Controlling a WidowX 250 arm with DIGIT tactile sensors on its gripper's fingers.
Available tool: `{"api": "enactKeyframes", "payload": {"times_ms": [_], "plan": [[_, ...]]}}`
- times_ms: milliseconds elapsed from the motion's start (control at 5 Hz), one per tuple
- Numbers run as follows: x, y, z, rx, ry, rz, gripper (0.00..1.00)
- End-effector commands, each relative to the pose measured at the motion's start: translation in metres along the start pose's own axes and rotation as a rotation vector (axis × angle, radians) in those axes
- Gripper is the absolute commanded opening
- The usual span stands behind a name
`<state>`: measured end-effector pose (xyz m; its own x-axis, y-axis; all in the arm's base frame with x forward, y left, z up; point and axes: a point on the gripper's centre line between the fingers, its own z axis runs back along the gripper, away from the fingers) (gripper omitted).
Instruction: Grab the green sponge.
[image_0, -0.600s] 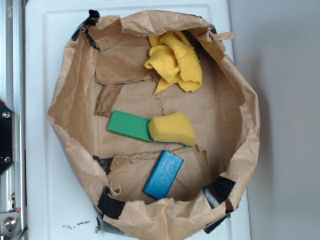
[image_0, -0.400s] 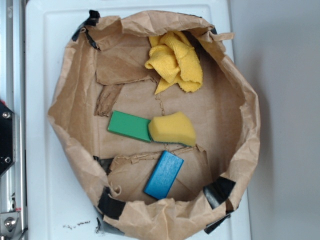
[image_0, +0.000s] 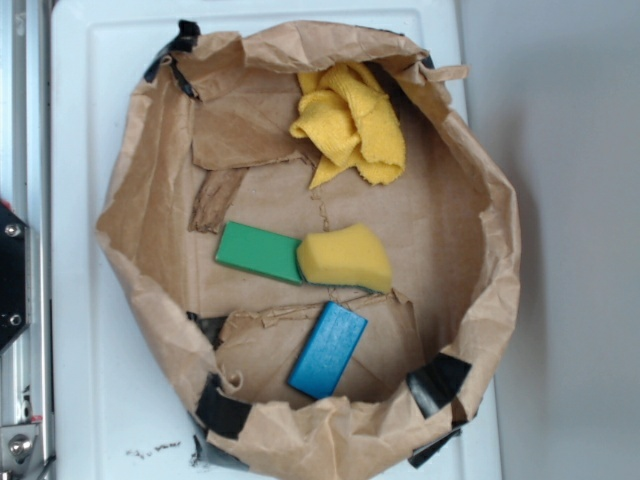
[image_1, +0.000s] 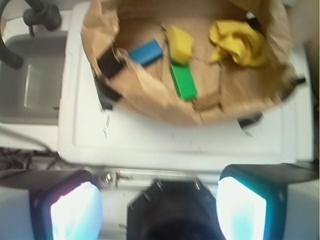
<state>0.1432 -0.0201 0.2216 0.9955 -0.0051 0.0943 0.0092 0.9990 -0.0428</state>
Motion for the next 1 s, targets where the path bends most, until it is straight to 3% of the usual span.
{"api": "enactKeyframes", "payload": {"times_ms": [0, 200, 800], "plan": [[0.07, 0.008, -0.008, -0.001, -0.054, 0.049, 1.0], [0.094, 0.007, -0.037, 0.007, -0.01, 0.023, 1.0], [0.094, 0.007, -0.037, 0.007, -0.01, 0.023, 1.0]]}}
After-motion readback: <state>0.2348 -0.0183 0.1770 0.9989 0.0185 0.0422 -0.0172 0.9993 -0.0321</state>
